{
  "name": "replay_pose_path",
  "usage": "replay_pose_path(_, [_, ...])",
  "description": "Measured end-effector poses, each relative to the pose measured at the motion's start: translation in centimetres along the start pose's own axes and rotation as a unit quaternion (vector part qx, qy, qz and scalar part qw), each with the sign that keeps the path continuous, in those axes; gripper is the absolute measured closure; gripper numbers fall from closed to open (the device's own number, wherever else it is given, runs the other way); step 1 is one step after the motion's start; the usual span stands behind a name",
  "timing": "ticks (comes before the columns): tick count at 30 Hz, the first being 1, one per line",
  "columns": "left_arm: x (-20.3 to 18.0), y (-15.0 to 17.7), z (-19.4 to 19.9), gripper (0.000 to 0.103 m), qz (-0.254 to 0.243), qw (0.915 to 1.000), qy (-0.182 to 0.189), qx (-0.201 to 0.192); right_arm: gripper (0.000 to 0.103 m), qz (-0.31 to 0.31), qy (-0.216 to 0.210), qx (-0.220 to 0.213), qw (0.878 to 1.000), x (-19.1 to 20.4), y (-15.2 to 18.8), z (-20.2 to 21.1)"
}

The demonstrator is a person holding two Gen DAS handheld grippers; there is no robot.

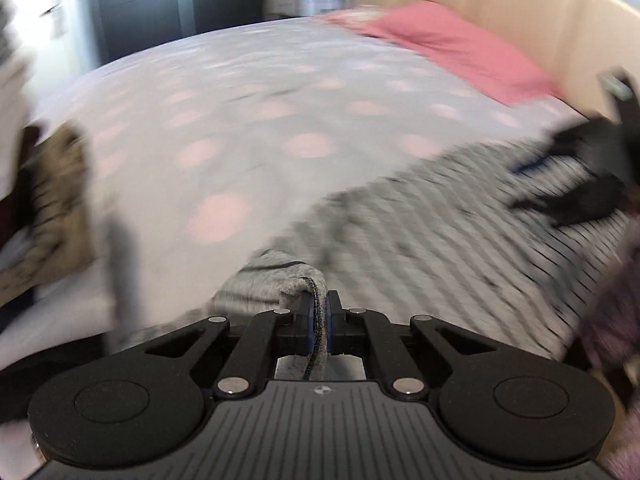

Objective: Fold clothes

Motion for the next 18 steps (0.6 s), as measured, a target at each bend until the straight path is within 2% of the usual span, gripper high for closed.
replay_pose_path(5, [-3.8,0.8,-1.6,0.097,-0.037,0.9988,0.025,0.021,0.053,0.001,-0.003,0.0,1.0,0.2,0.1,0.3])
replay_pose_path(8, [-5.2,1.9,-1.7,0.086,-0.057,0.9972,0.03,0.038,0.052,0.001,-0.003,0.001,1.0,0.2,0.2,0.2])
replay_pose_path(9, [-5.3,2.1,-1.3,0.085,-0.061,0.9971,0.028,0.037,0.052,0.001,-0.003,0.001,1.0,0.1,0.2,0.2])
replay_pose_path(12, [-4.3,2.3,0.1,0.083,-0.056,0.9982,0.01,0.02,0.051,0.0,-0.002,0.0,1.0,-0.1,0.4,0.4])
replay_pose_path(16, [-1.7,2.3,0.3,0.083,-0.066,0.9954,-0.067,0.02,0.05,-0.002,-0.003,0.001,1.0,-0.3,0.5,0.4])
replay_pose_path(18, [-0.9,2.9,-0.2,0.083,-0.086,0.9913,-0.091,0.04,0.05,0.0,-0.006,0.001,1.0,-0.3,0.5,0.4])
Point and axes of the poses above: each gripper's, at about its wrist camera, not at the fingertips, and z roughly against the way its jaws point, x to its left, y to its underside, the point moved 6 cm from there along -z, roughly the way its jaws point, and after that the axes turned 8 degrees about -z, right-handed, at the moved point
